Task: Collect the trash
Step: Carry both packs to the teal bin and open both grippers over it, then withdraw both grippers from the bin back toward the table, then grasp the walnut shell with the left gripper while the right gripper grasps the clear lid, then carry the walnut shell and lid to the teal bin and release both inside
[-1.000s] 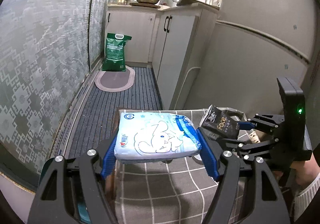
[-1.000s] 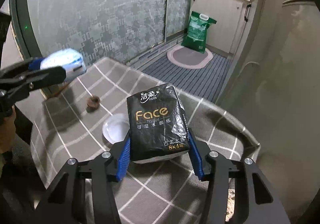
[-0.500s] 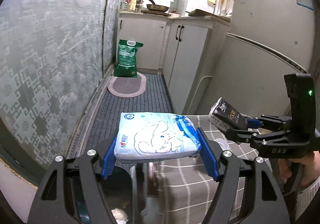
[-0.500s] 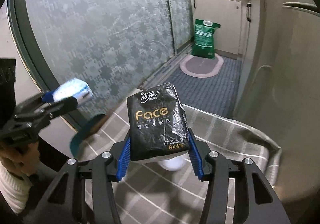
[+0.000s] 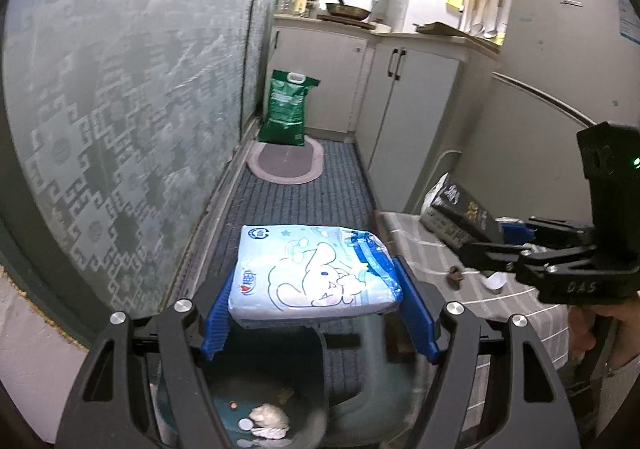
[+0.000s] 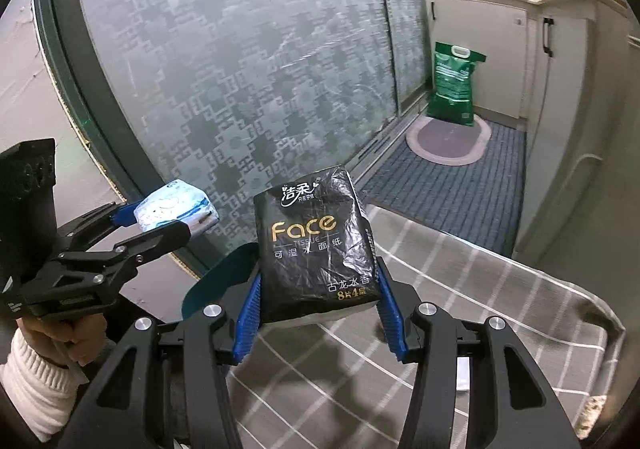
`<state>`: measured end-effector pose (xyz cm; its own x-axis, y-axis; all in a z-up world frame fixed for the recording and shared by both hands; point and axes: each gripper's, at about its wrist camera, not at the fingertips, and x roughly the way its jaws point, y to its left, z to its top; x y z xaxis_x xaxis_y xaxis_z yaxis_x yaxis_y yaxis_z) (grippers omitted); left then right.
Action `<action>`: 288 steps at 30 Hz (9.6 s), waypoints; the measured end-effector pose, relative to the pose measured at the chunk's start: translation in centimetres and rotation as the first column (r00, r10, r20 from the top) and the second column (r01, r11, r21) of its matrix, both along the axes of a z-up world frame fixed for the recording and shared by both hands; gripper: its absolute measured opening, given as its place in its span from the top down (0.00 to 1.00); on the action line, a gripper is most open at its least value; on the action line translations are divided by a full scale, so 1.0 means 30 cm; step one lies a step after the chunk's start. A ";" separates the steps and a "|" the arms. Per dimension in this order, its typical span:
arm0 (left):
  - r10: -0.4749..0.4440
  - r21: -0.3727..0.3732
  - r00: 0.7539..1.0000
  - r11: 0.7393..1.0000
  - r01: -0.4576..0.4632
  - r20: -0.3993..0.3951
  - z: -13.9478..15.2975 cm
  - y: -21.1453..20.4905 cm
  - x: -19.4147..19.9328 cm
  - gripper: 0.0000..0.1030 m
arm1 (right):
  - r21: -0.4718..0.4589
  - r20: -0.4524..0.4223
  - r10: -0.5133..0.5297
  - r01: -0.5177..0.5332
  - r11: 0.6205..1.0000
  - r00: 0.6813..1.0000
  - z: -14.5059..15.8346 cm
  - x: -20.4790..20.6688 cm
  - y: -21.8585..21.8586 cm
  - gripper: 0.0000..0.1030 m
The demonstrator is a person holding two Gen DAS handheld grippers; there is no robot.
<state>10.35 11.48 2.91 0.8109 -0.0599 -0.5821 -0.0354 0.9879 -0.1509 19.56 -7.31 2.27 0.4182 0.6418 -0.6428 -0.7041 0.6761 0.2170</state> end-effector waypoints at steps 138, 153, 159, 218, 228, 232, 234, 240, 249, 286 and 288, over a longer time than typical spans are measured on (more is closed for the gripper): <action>-0.161 0.079 0.985 0.983 0.165 -0.055 -0.064 -0.339 0.092 0.46 | -0.154 0.032 -0.237 0.239 0.959 0.971 -0.155 -0.042 -0.254 0.46; -0.184 0.081 0.977 0.978 0.193 -0.107 -0.134 -0.446 0.160 0.43 | -0.173 0.065 -0.248 0.255 0.951 0.967 -0.222 0.028 -0.253 0.44; -0.191 0.079 0.975 0.977 0.200 -0.114 -0.149 -0.463 0.175 0.43 | -0.188 0.067 -0.269 0.277 0.942 0.961 -0.214 0.059 -0.256 0.62; -0.018 0.080 0.990 0.996 0.029 -0.137 -0.148 -0.223 0.163 0.78 | -0.122 0.044 -0.159 0.163 0.979 0.986 -0.085 -0.038 -0.126 0.62; 0.038 0.114 0.976 0.993 -0.014 -0.214 -0.227 -0.086 0.115 0.78 | -0.102 0.051 -0.104 0.109 0.989 0.993 -0.057 -0.042 0.006 0.62; 0.046 0.132 0.966 0.991 -0.012 -0.253 -0.269 -0.050 0.093 0.78 | -0.098 0.054 -0.082 0.087 0.991 0.995 -0.049 -0.045 0.054 0.62; 0.060 0.142 0.962 0.990 -0.022 -0.268 -0.289 -0.030 0.085 0.78 | -0.095 0.055 -0.074 0.079 0.992 0.996 -0.045 -0.048 0.073 0.62; 0.074 0.152 0.948 0.988 -0.027 -0.308 -0.340 0.034 0.065 0.78 | -0.099 0.056 -0.044 0.049 0.994 0.997 -0.042 -0.056 0.135 0.62; 0.098 0.158 0.935 0.986 -0.045 -0.340 -0.377 0.109 0.046 0.67 | -0.104 0.046 0.002 0.003 0.995 0.999 -0.053 -0.066 0.234 0.62; 0.119 0.090 0.988 0.990 -0.110 -0.098 -0.047 0.311 -0.198 0.79 | -0.346 -0.133 0.115 -0.155 0.925 0.984 -0.422 -0.099 0.719 0.61; 0.118 0.095 0.989 0.990 -0.109 -0.093 -0.040 0.314 -0.205 0.79 | -0.354 -0.134 0.094 -0.136 0.925 0.987 -0.432 -0.094 0.719 0.50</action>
<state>4.20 20.90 1.72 0.7481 0.0848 -0.6581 -0.1583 0.9860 -0.0529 16.75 14.25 -10.68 0.2668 0.3966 -0.8784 -0.7670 0.6392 0.0556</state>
